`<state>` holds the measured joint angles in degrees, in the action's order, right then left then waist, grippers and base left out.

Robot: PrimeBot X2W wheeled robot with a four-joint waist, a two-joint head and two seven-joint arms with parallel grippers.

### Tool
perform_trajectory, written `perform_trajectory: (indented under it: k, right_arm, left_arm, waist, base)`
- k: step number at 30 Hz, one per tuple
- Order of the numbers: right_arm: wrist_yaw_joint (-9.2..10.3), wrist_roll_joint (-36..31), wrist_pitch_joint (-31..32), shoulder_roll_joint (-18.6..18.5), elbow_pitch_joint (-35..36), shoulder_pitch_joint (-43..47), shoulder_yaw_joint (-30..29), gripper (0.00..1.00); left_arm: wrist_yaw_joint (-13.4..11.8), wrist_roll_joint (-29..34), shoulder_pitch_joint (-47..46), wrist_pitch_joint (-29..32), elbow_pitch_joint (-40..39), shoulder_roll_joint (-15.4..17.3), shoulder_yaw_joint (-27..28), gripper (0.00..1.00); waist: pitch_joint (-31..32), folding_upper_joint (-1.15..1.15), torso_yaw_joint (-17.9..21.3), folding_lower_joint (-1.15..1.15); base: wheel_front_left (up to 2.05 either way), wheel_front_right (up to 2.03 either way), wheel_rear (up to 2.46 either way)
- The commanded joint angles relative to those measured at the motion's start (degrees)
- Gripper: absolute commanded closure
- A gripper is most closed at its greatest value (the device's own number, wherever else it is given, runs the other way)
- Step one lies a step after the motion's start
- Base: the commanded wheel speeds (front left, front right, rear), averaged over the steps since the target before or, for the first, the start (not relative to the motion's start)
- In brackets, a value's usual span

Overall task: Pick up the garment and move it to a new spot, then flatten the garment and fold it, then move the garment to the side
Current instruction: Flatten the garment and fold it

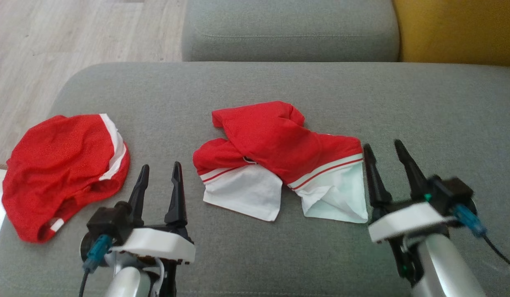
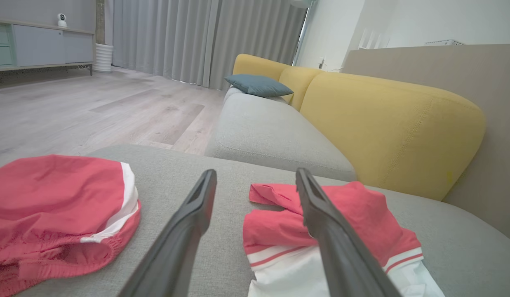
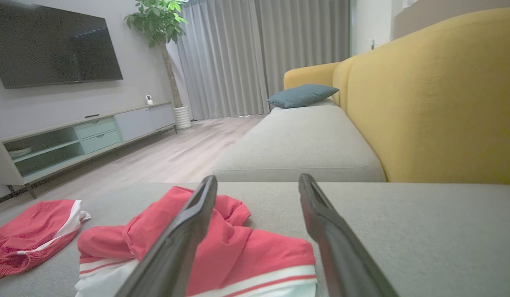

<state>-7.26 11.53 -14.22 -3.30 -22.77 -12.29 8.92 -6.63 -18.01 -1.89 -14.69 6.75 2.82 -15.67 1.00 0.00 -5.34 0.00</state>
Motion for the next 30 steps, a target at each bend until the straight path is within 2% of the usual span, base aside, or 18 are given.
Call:
perform_trajectory:
  k: [1, 6, 14, 22, 30]
  right_arm:
    - [-0.23, -0.30, -0.76, 0.43, 3.87, -0.37, 0.24, 0.00]
    - [-0.23, -0.56, -0.76, 0.43, 7.16, 4.53, -0.88, 0.00]
    - [-0.23, -1.87, 0.49, 0.43, 8.23, 5.37, -0.28, 0.00]
    - [-0.23, -4.83, 6.28, 0.43, 2.14, 4.45, 7.76, 0.00]
    - [-0.23, -8.36, 7.97, 0.43, -5.74, 0.30, 7.86, 0.00]
  left_arm:
    - [0.00, -0.38, -2.08, -0.30, -2.00, 0.06, 1.86, 0.00]
    - [0.03, -0.54, -1.96, -0.30, -1.86, 0.06, 1.37, 0.00]
    - [0.44, -0.34, -2.53, -0.30, -1.61, 0.06, 1.00, 0.00]
    - [0.99, -0.25, -3.54, -0.30, -1.07, 0.06, 0.67, 0.00]
    - [1.15, -0.40, -4.78, -0.30, -0.81, 0.06, 0.39, 0.00]
  waist:
    - [-0.15, 0.00, 0.51, 0.00]
    - [-0.77, 0.00, 1.16, 0.00]
    - [-2.06, 0.00, 0.40, 0.00]
    - [-4.64, 0.00, -2.14, 0.00]
    - [-6.92, 0.00, -4.49, 0.00]
  base:
    - [0.00, 0.00, 0.00]
    - [0.00, 0.00, 0.00]
    - [0.00, 0.00, 0.00]
    - [0.00, 0.00, 0.00]
    - [0.00, 0.00, 0.00]
